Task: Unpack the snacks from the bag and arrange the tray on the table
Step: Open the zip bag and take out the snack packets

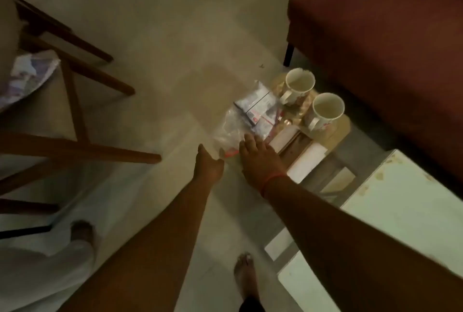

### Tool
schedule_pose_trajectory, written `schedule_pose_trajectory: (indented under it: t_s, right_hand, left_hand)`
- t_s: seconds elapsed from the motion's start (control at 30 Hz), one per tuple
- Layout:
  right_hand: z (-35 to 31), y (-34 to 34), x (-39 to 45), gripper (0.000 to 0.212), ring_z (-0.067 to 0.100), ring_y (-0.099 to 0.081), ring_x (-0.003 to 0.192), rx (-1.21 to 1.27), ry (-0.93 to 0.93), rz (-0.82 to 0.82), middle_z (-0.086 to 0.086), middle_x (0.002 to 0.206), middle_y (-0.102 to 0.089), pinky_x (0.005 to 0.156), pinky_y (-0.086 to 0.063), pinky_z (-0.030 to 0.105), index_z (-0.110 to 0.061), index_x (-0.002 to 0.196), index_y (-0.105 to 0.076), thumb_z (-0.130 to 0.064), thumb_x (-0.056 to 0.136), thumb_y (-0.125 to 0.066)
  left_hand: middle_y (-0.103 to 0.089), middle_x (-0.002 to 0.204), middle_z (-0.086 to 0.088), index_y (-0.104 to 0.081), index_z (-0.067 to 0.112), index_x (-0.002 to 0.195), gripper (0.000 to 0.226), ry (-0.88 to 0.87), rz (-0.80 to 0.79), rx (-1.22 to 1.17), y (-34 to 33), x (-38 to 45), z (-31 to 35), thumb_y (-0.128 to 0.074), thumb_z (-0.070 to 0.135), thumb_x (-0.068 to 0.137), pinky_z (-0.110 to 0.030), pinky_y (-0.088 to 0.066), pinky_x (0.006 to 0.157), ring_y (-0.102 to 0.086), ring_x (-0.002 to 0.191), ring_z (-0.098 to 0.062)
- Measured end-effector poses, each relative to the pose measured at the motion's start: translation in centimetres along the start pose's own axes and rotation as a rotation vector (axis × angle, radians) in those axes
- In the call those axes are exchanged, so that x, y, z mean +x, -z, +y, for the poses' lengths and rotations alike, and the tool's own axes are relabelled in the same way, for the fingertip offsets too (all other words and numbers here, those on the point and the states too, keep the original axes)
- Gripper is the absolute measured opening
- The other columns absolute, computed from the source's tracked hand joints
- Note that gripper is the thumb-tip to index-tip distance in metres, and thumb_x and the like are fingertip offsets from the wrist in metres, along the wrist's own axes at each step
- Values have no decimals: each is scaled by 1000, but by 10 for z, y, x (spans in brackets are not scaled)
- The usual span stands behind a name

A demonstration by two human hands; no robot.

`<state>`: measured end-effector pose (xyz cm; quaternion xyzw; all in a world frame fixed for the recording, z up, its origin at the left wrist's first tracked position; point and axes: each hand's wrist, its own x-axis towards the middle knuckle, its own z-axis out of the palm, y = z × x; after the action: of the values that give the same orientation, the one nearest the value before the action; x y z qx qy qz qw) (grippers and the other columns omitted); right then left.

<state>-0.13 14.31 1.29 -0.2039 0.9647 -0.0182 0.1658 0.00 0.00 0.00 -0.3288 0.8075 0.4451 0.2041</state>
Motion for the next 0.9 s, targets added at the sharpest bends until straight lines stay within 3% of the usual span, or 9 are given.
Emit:
schedule_pose_trajectory:
  t_s: [0.13,0.27,0.33,0.4,0.47,0.57,0.73,0.83,0.9]
  right_hand:
    - [3,-19,46,53,42,-20,146,-151,-4,39,22,160,-19,114,-26,55,-4,150,-28,-24,100,-33]
    - [1,-31,63,50,43,-30,141,-222,-35,15,24,156,-26,102,-38,54,-4,144,-38,-26,99,-39]
    - [2,-29,68,42,42,-41,132,-232,-19,29,23,149,-37,93,-45,52,-7,135,-48,-24,97,-42]
    - [2,-22,67,36,39,-50,123,-178,31,47,19,140,-47,82,-48,47,-10,129,-53,-21,97,-42]
    - [2,-9,63,31,33,-58,113,-67,71,98,12,128,-55,69,-46,41,-14,125,-54,-19,97,-42]
    - [0,21,52,25,28,-66,96,103,90,202,5,114,-62,59,-37,34,-18,117,-57,-16,95,-45]
    - [4,88,7,24,31,-68,86,330,43,366,5,114,-65,61,-46,34,-18,117,-58,-22,94,-52]
    - [8,132,-41,16,19,-65,77,580,-90,467,-5,97,-67,64,-52,31,-26,106,-58,-28,95,-46]
    - [16,164,-86,18,7,-58,70,798,-195,523,-12,81,-63,59,-44,20,-29,96,-60,-26,97,-43]
  left_hand:
    - [-42,149,-10,-13,13,155,89,132,-95,-298,-22,37,4,-71,18,87,-31,-38,101,-47,129,-24]
    - [-63,105,-11,-48,11,123,37,169,-168,-554,-32,57,8,-55,1,89,-13,-48,48,-65,60,-2]
    - [-61,84,-13,-56,9,99,16,147,-157,-553,-31,58,11,-51,-2,88,-11,-41,34,-60,44,-2]
    - [-60,73,-10,-54,11,79,17,100,-137,-601,-28,54,14,-51,-2,89,-12,-43,38,-60,53,-10]
    - [-61,71,-8,-53,13,72,23,35,-120,-634,-20,48,18,-51,-2,90,-17,-48,49,-59,61,-13]
    - [-66,78,-7,-60,12,82,22,-49,-108,-707,0,24,40,-47,2,96,-20,-54,62,-64,64,-9]
    - [-71,92,-9,-70,14,92,17,-246,-131,-646,35,-47,97,-56,20,98,-31,-57,83,-68,85,-14]
    - [-59,71,-11,-63,6,82,21,-362,-174,-539,51,-110,137,-59,19,97,-27,-53,62,-59,62,-12]
    - [-53,68,-14,-61,7,81,19,-417,-286,-466,53,-161,163,-61,20,96,-26,-49,52,-55,57,-17]
